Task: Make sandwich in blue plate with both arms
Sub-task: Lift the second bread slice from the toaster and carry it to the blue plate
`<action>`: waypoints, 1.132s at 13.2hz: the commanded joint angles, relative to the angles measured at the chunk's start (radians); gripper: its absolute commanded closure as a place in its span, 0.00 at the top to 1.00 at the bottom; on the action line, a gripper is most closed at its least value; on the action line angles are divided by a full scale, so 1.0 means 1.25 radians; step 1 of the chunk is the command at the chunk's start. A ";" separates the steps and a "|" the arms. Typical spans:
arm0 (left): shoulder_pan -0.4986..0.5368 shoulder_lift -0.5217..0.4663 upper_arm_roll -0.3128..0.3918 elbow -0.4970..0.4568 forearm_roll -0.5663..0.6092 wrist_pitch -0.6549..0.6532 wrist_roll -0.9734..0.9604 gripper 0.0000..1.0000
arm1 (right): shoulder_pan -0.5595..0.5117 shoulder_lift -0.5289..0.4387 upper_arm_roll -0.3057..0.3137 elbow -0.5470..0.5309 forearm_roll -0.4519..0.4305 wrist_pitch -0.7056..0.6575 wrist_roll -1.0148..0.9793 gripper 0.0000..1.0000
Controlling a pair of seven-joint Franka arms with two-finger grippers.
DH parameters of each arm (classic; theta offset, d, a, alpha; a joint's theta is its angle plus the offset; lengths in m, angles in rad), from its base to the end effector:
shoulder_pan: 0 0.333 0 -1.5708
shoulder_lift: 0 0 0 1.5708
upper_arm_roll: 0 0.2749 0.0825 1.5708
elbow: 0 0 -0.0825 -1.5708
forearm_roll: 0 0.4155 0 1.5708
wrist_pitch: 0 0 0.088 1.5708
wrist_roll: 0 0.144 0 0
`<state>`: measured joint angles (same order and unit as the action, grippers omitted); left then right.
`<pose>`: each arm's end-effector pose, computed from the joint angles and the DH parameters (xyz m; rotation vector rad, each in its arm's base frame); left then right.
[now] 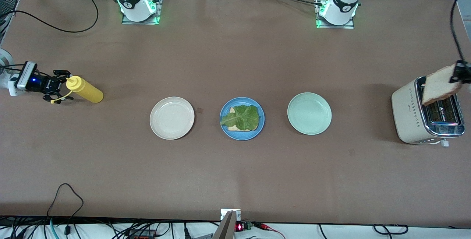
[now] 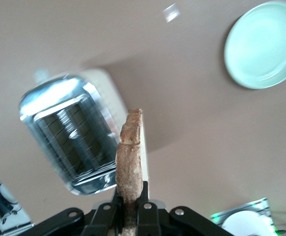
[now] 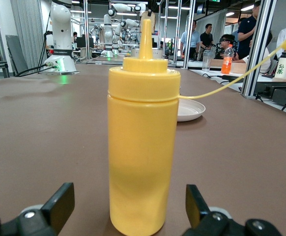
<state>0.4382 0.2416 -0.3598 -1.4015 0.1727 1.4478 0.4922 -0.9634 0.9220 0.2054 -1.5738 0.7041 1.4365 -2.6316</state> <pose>0.6167 0.0938 0.4829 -3.0293 0.6237 0.3068 0.4675 -0.2988 0.0518 -1.4136 -1.3967 -1.1513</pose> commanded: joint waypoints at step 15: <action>-0.209 0.295 -0.155 -0.106 -0.802 0.421 -0.124 0.00 | 0.345 -0.610 0.028 0.085 -0.284 0.011 1.024 1.00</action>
<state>0.2247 0.6027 -0.5512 -1.4813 -0.7424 1.8606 0.2488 -0.6482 0.2453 0.2528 -1.4324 0.4388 1.3772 -1.5519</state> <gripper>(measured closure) 0.907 0.000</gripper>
